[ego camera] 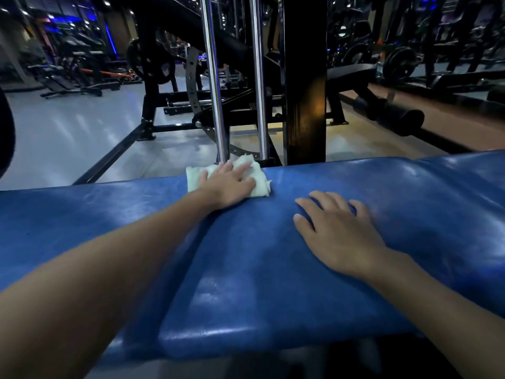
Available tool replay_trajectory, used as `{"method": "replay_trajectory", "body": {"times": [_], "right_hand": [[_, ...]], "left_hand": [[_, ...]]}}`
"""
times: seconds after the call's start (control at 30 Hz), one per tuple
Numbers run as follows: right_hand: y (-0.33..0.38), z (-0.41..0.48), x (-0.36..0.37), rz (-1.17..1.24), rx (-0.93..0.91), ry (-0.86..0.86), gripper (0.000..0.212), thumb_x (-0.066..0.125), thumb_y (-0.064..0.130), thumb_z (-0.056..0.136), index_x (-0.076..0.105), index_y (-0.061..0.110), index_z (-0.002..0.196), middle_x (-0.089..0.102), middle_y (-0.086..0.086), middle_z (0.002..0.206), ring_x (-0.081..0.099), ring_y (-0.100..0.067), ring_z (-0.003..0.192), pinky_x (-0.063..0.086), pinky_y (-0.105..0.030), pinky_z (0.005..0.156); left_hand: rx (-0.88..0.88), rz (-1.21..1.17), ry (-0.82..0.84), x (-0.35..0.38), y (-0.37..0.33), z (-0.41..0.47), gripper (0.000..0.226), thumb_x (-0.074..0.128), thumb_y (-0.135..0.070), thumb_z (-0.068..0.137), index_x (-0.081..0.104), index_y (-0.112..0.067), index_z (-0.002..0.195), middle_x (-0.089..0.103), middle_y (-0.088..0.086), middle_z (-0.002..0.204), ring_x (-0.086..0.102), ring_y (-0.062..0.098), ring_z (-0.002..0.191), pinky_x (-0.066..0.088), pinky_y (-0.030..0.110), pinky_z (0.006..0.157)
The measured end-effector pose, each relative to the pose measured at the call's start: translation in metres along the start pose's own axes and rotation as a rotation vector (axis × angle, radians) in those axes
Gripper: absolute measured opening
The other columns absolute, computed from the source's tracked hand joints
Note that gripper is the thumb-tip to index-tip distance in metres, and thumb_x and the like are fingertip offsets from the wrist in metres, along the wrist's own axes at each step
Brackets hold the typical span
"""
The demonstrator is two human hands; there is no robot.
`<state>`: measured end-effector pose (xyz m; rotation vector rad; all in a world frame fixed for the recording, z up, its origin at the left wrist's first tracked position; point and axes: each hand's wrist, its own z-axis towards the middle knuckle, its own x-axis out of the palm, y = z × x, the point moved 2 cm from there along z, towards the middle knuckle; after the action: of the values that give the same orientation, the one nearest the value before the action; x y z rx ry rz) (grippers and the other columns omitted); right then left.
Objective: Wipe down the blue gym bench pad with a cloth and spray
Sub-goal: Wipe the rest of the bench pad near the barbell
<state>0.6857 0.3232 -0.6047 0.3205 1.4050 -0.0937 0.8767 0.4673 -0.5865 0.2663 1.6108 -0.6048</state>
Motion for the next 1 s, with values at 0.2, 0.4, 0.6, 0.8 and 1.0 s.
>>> {"method": "replay_trajectory", "body": {"times": [0.2, 0.4, 0.6, 0.8, 1.0], "right_hand": [[0.001, -0.001, 0.000, 0.000, 0.006, 0.000, 0.050, 0.014, 0.051, 0.098, 0.028, 0.040, 0.144, 0.020, 0.011, 0.158, 0.014, -0.012, 0.146, 0.012, -0.045, 0.117], [0.003, -0.004, -0.003, 0.022, 0.022, -0.017, 0.049, 0.020, 0.051, 0.099, 0.033, 0.038, 0.144, 0.026, 0.010, 0.157, 0.018, -0.013, 0.145, 0.012, -0.047, 0.117], [0.005, -0.005, -0.008, 0.018, 0.039, 0.039, 0.050, 0.020, 0.047, 0.101, 0.035, 0.034, 0.147, 0.027, 0.006, 0.158, 0.020, -0.017, 0.146, 0.010, -0.051, 0.117], [0.026, 0.010, -0.020, 0.031, 0.020, 0.054, 0.051, 0.022, 0.037, 0.102, 0.030, 0.029, 0.151, 0.020, 0.001, 0.163, 0.009, -0.023, 0.151, 0.001, -0.060, 0.116], [0.027, 0.012, 0.004, 0.042, 0.007, 0.132, 0.054, 0.012, 0.048, 0.102, 0.017, 0.038, 0.155, 0.005, 0.008, 0.167, -0.002, -0.020, 0.153, -0.004, -0.056, 0.119]], "left_hand": [[-0.072, 0.112, 0.033, -0.003, -0.002, 0.009, 0.062, 0.018, -0.059, 0.089, 0.035, -0.031, 0.143, 0.033, 0.004, 0.157, 0.023, 0.027, 0.146, 0.007, 0.069, 0.110], [0.039, 0.127, 0.068, 0.009, -0.020, -0.094, 0.065, 0.018, -0.060, 0.097, 0.008, -0.035, 0.157, 0.001, -0.006, 0.167, -0.003, 0.017, 0.152, -0.005, 0.063, 0.115], [0.106, 0.201, 0.067, 0.017, -0.034, -0.198, 0.071, 0.009, -0.065, 0.094, -0.005, -0.034, 0.157, -0.010, -0.007, 0.166, -0.010, 0.017, 0.152, -0.004, 0.059, 0.118], [0.037, 0.157, -0.014, 0.020, -0.041, -0.236, 0.091, -0.010, -0.076, 0.071, -0.003, -0.038, 0.153, 0.001, -0.003, 0.165, -0.007, 0.025, 0.152, -0.004, 0.060, 0.118], [-0.029, 0.208, 0.069, 0.015, -0.023, -0.182, 0.077, 0.012, -0.078, 0.085, -0.005, -0.046, 0.154, -0.009, -0.003, 0.167, -0.011, 0.029, 0.152, -0.006, 0.064, 0.115]]}}
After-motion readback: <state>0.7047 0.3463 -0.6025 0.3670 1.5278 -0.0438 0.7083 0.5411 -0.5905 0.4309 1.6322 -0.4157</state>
